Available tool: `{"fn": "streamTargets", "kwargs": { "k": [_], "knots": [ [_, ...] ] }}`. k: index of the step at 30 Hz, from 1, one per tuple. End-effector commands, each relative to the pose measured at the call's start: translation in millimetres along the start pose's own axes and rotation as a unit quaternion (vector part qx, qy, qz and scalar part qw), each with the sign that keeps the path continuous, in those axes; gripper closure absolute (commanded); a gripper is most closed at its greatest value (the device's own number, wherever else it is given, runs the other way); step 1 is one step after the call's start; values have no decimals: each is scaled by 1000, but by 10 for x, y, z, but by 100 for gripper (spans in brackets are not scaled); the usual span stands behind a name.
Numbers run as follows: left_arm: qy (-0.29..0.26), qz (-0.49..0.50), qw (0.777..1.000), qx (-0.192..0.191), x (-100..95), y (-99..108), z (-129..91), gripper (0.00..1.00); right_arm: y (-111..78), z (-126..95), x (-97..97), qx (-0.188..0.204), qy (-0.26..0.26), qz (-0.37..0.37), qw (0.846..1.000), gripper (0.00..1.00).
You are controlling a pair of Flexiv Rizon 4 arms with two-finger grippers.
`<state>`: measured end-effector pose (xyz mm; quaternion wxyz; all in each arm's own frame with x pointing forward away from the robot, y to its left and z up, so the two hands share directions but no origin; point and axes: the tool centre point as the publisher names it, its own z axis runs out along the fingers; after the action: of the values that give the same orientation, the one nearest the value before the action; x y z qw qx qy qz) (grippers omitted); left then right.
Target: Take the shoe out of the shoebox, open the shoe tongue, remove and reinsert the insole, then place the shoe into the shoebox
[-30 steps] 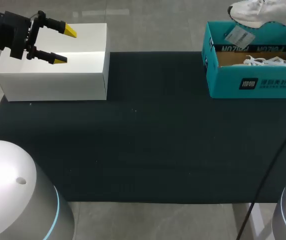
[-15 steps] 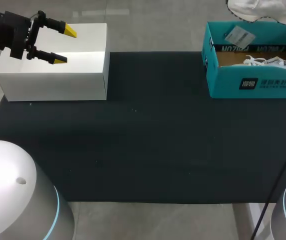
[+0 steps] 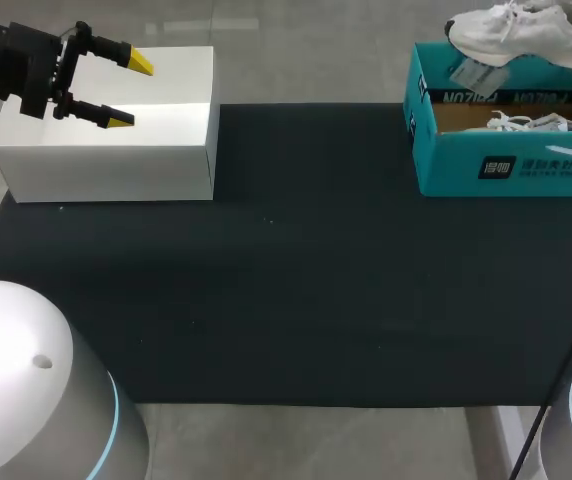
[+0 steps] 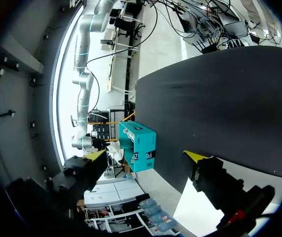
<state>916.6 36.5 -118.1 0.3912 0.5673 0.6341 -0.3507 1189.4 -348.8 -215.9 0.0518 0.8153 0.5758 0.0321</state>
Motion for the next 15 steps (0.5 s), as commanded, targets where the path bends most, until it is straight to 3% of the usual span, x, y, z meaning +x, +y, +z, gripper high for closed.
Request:
{"fn": "streamTargets", "kwargs": {
  "k": [1, 15],
  "knots": [
    [2, 0, 1000, 0, -6, -1, -1, 0, -242, 90, -19, -30, -3, -3, 1000, 100],
    [2, 0, 1000, 0, -6, -1, -1, 0, -156, 627, 122, -11, -16, -26, 999, 100]
  ]
}}
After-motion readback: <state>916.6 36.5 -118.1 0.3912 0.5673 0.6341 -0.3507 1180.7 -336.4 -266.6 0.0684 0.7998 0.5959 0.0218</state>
